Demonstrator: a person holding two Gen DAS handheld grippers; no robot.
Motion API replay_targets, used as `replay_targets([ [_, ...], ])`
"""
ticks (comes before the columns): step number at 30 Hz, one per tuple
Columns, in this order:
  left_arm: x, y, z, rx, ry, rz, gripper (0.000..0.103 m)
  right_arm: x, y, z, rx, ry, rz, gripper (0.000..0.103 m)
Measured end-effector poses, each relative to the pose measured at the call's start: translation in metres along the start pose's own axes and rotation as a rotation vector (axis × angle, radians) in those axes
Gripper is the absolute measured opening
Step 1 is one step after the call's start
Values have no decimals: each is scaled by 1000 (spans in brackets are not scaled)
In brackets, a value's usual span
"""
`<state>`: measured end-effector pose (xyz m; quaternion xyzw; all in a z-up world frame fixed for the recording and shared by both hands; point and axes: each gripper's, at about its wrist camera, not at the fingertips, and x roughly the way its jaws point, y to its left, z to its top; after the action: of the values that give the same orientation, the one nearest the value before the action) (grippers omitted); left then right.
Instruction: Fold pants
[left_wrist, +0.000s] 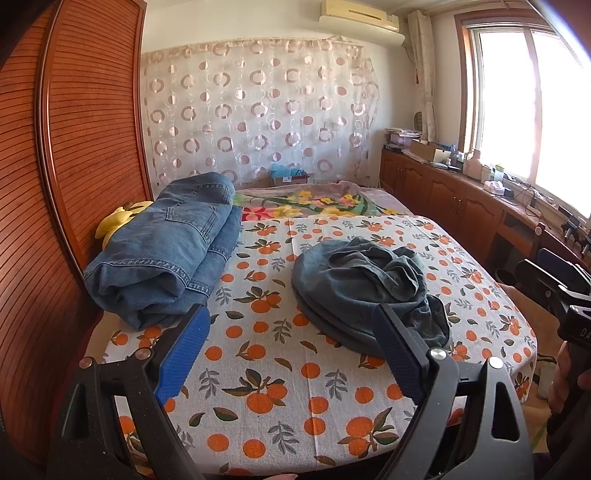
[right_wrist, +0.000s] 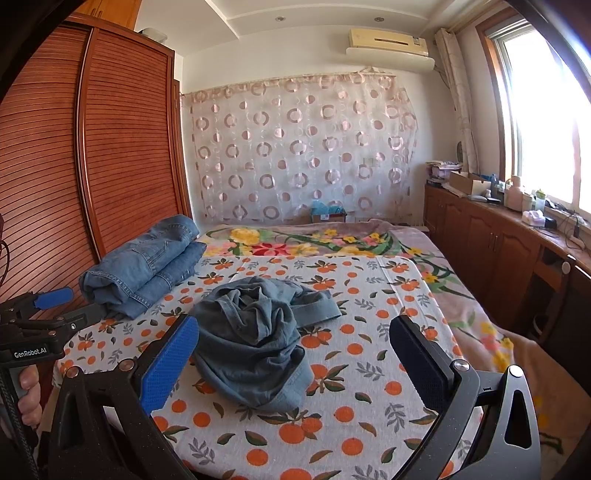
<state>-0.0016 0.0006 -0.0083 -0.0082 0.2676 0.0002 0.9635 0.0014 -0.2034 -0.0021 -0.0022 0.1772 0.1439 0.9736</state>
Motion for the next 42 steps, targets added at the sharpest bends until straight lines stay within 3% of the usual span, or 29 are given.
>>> replay_targets([
  [42, 1, 0, 0, -6, -4, -2, 90, 0, -2, -1, 8, 1, -2, 103],
])
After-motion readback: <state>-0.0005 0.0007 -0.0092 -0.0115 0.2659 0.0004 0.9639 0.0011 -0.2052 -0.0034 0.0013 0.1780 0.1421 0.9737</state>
